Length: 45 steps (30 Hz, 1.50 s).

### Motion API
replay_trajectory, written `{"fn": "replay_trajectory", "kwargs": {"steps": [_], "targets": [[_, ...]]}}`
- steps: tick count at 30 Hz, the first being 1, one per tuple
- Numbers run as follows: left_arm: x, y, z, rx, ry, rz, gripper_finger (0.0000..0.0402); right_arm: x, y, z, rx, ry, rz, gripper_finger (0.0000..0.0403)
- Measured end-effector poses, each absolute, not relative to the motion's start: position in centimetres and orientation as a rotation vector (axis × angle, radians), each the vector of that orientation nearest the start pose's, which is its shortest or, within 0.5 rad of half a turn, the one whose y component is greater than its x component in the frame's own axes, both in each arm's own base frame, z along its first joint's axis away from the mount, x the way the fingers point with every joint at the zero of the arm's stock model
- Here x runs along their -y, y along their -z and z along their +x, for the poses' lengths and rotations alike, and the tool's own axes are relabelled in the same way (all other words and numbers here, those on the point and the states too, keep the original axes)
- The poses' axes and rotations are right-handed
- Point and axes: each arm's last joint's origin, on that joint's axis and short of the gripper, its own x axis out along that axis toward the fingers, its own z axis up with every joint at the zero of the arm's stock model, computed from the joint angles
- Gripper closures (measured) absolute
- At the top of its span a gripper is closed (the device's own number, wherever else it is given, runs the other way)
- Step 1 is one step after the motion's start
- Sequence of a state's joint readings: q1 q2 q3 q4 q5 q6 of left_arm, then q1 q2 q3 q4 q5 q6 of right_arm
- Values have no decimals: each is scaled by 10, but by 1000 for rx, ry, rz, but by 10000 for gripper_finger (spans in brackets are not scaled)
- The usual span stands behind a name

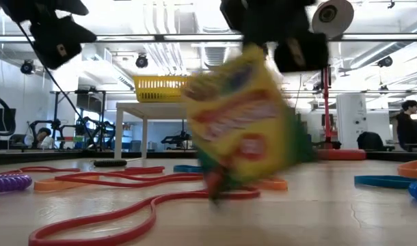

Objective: Pick & Place Office Desk Supplies
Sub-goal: Put the yellow crayon box into the yellow basket on the shelf

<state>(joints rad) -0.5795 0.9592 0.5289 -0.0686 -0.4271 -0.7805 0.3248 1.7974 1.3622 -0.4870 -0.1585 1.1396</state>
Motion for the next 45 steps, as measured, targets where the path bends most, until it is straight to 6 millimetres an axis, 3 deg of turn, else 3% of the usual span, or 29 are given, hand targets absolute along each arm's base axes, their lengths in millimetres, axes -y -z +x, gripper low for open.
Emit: {"fn": "replay_trajectory", "kwargs": {"steps": [7, 11, 19, 25, 31, 39, 45], "targets": [[92, -185, 168, -206, 38, -502, 214, -123, -258, 375, -854, 220, 842, 394], [88, -166, 169, -186, -10, -457, 190, -120, -263, 380, -753, 230, 813, 394], [98, -152, 194, -272, -38, -394, 125, -118, -258, 393, -681, 208, 791, 394], [114, -151, 216, -325, 48, -325, 119, -118, -260, 394, -666, 200, 797, 394], [124, -158, 236, -325, 57, -285, 179, -119, -262, 395, -650, 190, 806, 394], [131, -169, 242, -471, 107, -239, 366, -120, -262, 392, -704, 152, 815, 393], [130, -181, 240, -612, 99, -189, 363, -113, -259, 391, -897, -106, 872, 363]]}}
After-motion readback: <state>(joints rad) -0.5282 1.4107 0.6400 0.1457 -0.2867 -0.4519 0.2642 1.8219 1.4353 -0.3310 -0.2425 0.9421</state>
